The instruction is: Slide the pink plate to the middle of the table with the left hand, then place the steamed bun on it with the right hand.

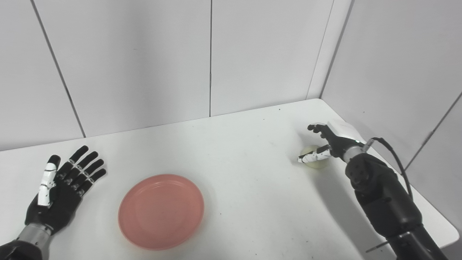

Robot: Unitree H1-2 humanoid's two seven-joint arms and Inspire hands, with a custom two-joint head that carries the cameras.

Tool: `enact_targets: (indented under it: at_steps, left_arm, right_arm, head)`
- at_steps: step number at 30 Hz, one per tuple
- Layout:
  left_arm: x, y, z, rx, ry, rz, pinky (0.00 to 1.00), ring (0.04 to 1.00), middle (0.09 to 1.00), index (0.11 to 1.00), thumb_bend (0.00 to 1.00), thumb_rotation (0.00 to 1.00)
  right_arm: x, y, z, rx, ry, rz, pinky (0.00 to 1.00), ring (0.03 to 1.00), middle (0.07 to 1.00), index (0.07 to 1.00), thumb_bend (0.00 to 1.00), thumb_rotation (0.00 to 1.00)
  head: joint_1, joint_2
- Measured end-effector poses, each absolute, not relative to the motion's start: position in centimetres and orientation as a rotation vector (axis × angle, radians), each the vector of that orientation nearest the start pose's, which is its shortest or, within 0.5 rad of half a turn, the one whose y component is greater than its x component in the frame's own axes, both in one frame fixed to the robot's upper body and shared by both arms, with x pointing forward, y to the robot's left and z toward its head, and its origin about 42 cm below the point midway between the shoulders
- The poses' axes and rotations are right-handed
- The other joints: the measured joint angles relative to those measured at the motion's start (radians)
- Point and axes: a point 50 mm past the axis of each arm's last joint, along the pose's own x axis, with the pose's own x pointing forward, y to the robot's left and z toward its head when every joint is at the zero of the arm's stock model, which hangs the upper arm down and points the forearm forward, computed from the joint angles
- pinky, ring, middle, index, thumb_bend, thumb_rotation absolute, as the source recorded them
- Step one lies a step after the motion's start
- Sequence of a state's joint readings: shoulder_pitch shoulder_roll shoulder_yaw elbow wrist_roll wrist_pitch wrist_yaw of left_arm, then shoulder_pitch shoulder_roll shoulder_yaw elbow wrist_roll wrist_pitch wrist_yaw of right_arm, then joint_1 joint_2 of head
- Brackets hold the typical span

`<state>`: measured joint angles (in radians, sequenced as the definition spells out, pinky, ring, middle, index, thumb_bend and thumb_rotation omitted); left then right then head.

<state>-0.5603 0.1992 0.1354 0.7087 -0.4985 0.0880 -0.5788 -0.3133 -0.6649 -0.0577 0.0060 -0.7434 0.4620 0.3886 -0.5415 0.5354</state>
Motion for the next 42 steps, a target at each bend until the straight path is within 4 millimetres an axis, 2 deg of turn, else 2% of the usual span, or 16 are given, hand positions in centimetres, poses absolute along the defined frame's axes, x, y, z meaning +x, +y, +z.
enact_targets:
  at_steps: [5, 8, 10, 12, 16, 20, 24, 30, 34, 37, 40, 41, 42]
  left_arm:
    - [45.0, 26.2, 12.3, -0.418, 0.087, -0.462, 0.82, 0.837, 0.849, 0.843, 0.69, 0.8]
    - [44.9, 26.3, 12.3, -0.417, 0.085, -0.46, 0.83, 0.846, 0.858, 0.853, 0.69, 0.8]
    - [44.8, 26.3, 12.3, -0.416, 0.084, -0.46, 0.84, 0.849, 0.861, 0.856, 0.69, 0.8]
    - [44.8, 26.4, 12.3, -0.415, 0.082, -0.461, 0.83, 0.849, 0.862, 0.86, 0.69, 0.8]
    - [44.6, 26.5, 12.3, -0.413, 0.08, -0.46, 0.83, 0.849, 0.862, 0.861, 0.68, 0.8]
    - [44.6, 26.6, 12.3, -0.41, 0.081, -0.46, 0.82, 0.841, 0.858, 0.858, 0.69, 0.8]
    - [44.5, 26.7, 12.3, -0.407, 0.08, -0.46, 0.82, 0.839, 0.855, 0.854, 0.69, 0.8]
    - [44.4, 26.8, 12.3, -0.407, 0.08, -0.46, 0.82, 0.843, 0.859, 0.858, 0.69, 0.8]
    - [44.3, 26.9, 12.3, -0.404, 0.08, -0.459, 0.82, 0.841, 0.856, 0.852, 0.7, 0.8]
    - [44.3, 26.9, 12.5, -0.399, 0.075, -0.462, 0.82, 0.842, 0.858, 0.854, 0.7, 0.8]
    - [44.2, 27.0, 12.5, -0.397, 0.075, -0.462, 0.82, 0.846, 0.861, 0.859, 0.7, 0.8]
    - [44.1, 27.0, 12.5, -0.396, 0.074, -0.462, 0.82, 0.851, 0.866, 0.864, 0.7, 0.8]
    - [44.1, 27.0, 12.5, -0.396, 0.073, -0.462, 0.82, 0.851, 0.866, 0.863, 0.7, 0.8]
  right_arm:
    - [36.8, -43.6, 24.4, -1.252, 0.361, -0.175, 0.66, 0.796, 0.835, 0.808, 0.95, 0.37]
    - [36.8, -44.1, 24.4, -1.246, 0.379, -0.181, 0.7, 0.809, 0.841, 0.803, 0.96, 0.35]
    - [36.7, -44.4, 24.6, -1.236, 0.388, -0.184, 0.66, 0.77, 0.819, 0.805, 0.96, 0.34]
    - [36.6, -44.6, 24.7, -1.232, 0.394, -0.185, 0.57, 0.697, 0.769, 0.81, 0.95, 0.35]
    - [36.6, -44.9, 24.5, -1.241, 0.415, -0.167, 0.57, 0.684, 0.748, 0.809, 0.95, 0.34]
    - [36.6, -45.1, 24.2, -1.235, 0.436, -0.157, 0.51, 0.605, 0.693, 0.816, 0.93, 0.32]
    - [36.6, -45.4, 24.2, -1.243, 0.455, -0.152, 0.53, 0.636, 0.724, 0.815, 0.94, 0.36]
    - [36.5, -45.5, 24.3, -1.241, 0.463, -0.147, 0.48, 0.573, 0.678, 0.81, 0.93, 0.31]
    - [36.6, -45.5, 24.3, -1.239, 0.463, -0.14, 0.44, 0.528, 0.646, 0.771, 0.93, 0.29]
    - [36.7, -45.5, 24.3, -1.25, 0.468, -0.136, 0.44, 0.515, 0.628, 0.754, 0.89, 0.25]
    - [36.9, -45.5, 24.4, -1.256, 0.471, -0.132, 0.41, 0.472, 0.575, 0.708, 0.81, 0.13]
    - [36.9, -45.5, 24.4, -1.26, 0.469, -0.13, 0.36, 0.434, 0.493, 0.629, 0.63, 0.04]
    - [37.0, -45.6, 24.4, -1.261, 0.465, -0.133, 0.36, 0.443, 0.467, 0.576, 0.58, 0.02]
  head:
    - [-0.005, 0.008]
    - [-0.005, 0.009]
    - [-0.006, 0.011]
    - [-0.006, 0.012]
    - [-0.006, 0.018]
    - [-0.006, 0.025]
    - [-0.006, 0.026]
    - [-0.005, 0.032]
    - [-0.005, 0.034]
    - [-0.002, 0.035]
    - [-0.002, 0.038]
    - [-0.002, 0.038]
    - [-0.002, 0.038]
